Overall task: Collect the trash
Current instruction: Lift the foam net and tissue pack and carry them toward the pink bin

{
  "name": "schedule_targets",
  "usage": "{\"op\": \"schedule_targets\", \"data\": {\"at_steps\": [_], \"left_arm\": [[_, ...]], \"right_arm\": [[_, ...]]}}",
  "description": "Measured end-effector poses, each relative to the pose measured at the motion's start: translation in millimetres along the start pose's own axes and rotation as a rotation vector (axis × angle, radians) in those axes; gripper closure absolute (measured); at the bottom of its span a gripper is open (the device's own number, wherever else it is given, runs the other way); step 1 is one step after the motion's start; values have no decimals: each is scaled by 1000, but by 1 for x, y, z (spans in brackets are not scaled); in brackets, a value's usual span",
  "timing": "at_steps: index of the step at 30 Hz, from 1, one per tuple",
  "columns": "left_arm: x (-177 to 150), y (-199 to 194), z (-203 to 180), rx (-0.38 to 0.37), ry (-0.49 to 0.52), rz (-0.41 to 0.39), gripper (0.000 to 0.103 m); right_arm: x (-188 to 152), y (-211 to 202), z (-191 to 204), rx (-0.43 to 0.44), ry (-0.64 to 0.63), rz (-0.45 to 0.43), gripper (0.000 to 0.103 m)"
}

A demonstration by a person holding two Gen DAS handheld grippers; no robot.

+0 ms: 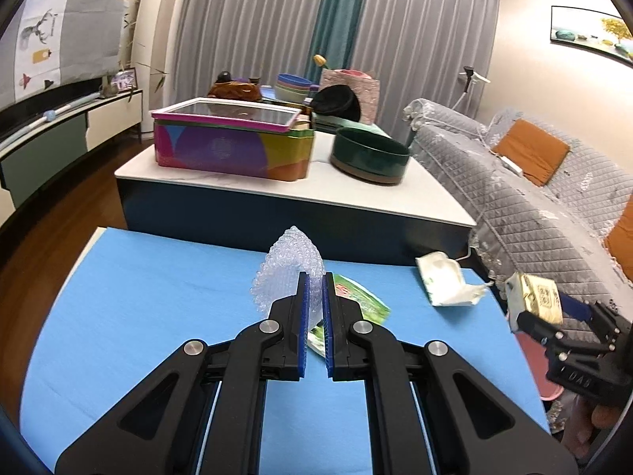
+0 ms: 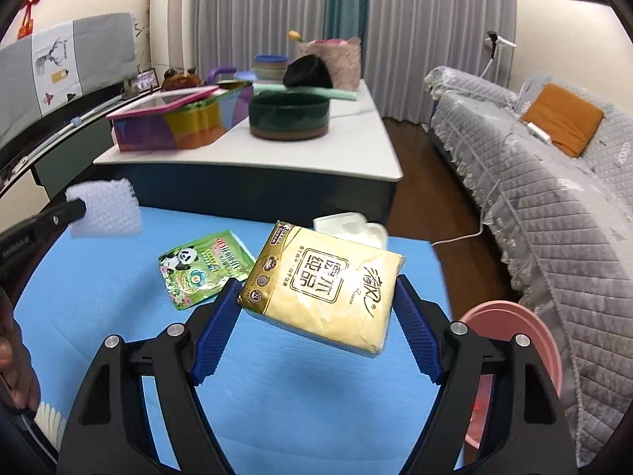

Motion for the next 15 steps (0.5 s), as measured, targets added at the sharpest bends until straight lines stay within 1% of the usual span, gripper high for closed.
{"op": "schedule_targets", "data": {"at_steps": [5,9,11,12,15], "left_arm": [[-14,-12,-22,-40,11,4,97],[-24,-21,-41,-72,32,9,97],[-31,-24,-50,-85,43,13,97],[-33,-25,-53,-90,47,15,97],[-44,-27,-67,-109,65,26,97]], "right_arm": [[2,-25,-20,-30,-16,-23,27],[-2,-39,-39,-50,2,-41,27],[-8,-42,-49,-58,19,-45,27],[-19,-42,-59,-65,40,-42,27],[-34,-40,-70,-71,67,-30,27]]}}
Point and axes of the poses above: each gripper's, at about its wrist camera, not at the fingertips, and y roughly the way its jaws point, z to its left, x to its top, the point moved 9 cm from there along y, roughly the way its jaws point, and after that the axes turned 8 degrees about -y, right-handed, at the moved point
